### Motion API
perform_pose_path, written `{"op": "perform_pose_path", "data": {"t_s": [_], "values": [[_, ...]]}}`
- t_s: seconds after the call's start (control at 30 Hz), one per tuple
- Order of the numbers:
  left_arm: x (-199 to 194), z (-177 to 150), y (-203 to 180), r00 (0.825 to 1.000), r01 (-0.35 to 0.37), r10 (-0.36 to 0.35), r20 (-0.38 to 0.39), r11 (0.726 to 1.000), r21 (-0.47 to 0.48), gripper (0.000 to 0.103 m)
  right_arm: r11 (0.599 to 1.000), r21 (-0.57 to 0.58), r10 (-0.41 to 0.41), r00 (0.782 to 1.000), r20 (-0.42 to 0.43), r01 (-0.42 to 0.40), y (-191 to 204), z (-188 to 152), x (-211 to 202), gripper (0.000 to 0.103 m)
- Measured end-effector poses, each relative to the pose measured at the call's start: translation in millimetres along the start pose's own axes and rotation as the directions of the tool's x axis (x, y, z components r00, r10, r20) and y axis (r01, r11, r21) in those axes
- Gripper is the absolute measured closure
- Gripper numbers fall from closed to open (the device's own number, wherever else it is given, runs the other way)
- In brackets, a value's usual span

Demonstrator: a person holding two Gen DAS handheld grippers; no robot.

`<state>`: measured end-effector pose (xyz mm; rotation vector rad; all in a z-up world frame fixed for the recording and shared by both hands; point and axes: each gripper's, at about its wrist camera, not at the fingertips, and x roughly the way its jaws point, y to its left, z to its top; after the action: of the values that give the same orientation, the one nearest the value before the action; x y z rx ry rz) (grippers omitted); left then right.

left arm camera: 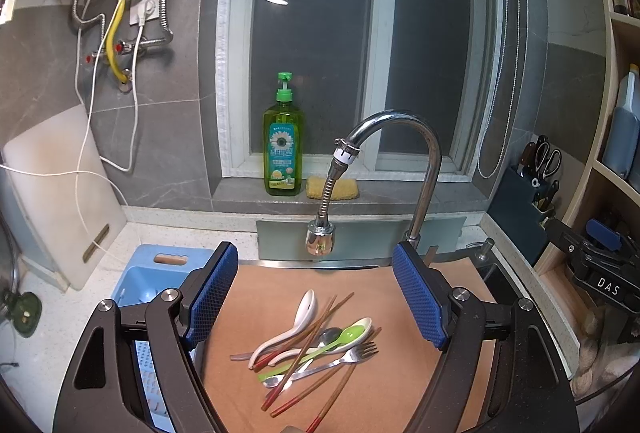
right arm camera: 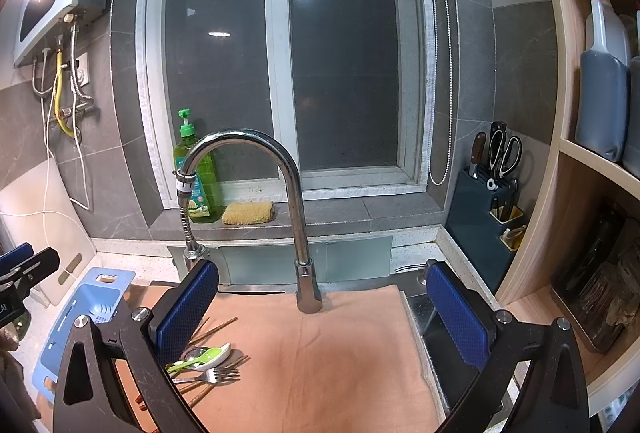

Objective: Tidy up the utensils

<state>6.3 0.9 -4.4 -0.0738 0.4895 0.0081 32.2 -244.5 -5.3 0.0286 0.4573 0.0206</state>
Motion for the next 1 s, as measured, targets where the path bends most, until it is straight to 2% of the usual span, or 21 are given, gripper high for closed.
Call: {"op": "perform_pose_path", "data": {"t_s": [0.57,1.0], "values": [[1,0,-1,1.000,0.000,0.000,-0.003,1.000,0.000,0.023,1.000,0.000,0.002,1.000,-0.010,-0.002,-1,1,7,0.000],[15,-1,4,0.999,0.001,-0.001,-0.033,1.000,-0.010,0.023,1.000,-0.017,0.006,0.999,-0.032,-0.006,5,-3,18,0.000]]}}
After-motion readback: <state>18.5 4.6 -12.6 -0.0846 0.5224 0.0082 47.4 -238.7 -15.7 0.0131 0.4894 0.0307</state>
